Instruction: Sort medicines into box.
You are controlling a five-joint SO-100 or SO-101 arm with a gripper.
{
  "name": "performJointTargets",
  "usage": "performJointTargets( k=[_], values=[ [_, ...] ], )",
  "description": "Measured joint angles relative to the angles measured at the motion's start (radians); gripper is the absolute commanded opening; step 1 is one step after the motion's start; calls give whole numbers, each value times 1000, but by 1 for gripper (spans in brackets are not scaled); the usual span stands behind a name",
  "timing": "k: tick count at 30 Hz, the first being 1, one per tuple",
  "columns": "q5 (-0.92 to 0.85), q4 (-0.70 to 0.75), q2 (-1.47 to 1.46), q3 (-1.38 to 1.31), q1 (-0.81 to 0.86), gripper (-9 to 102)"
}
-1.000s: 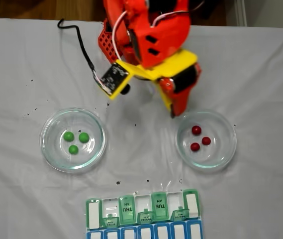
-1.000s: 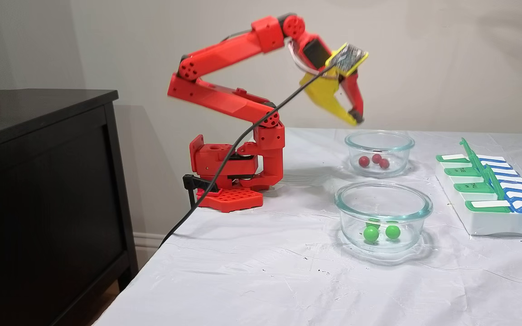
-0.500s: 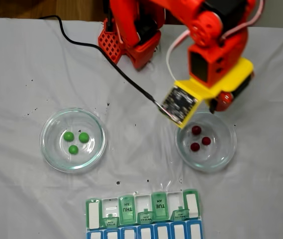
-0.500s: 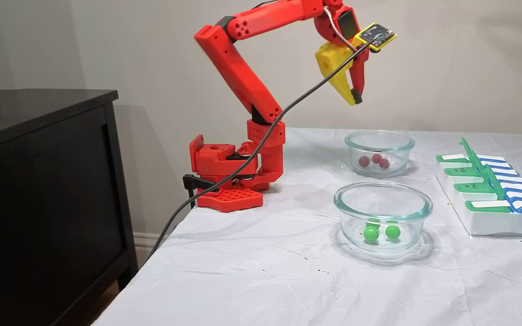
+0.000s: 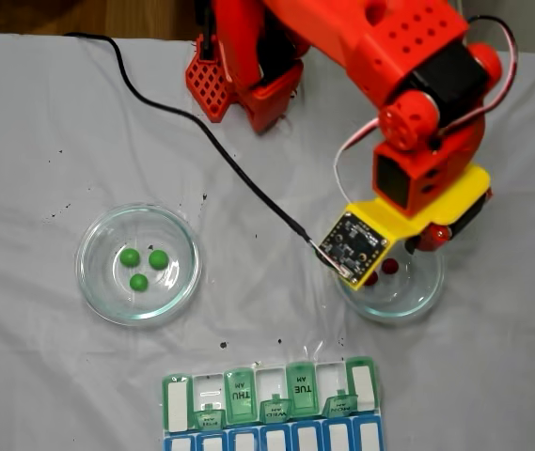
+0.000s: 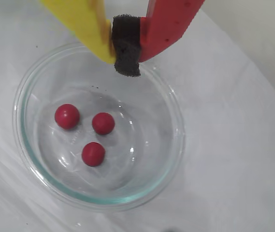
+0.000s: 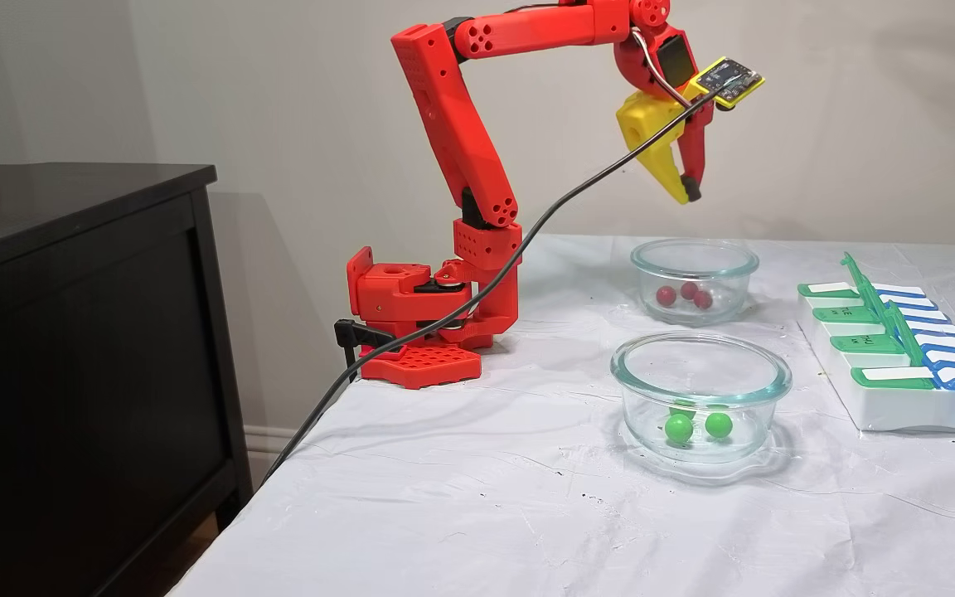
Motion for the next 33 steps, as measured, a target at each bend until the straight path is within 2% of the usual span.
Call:
performJointTargets(
  k=[10,13,20,25,33],
  values=[
    [-91,28,-149,-61,-3,1],
    [-83,-3,-178,-61,-15,7],
    [-81,-91,-293,-41,-21,11],
    [-81,-81,-391,-63,-21,12],
    [-81,-66,-436,-83,-21,19]
  ],
)
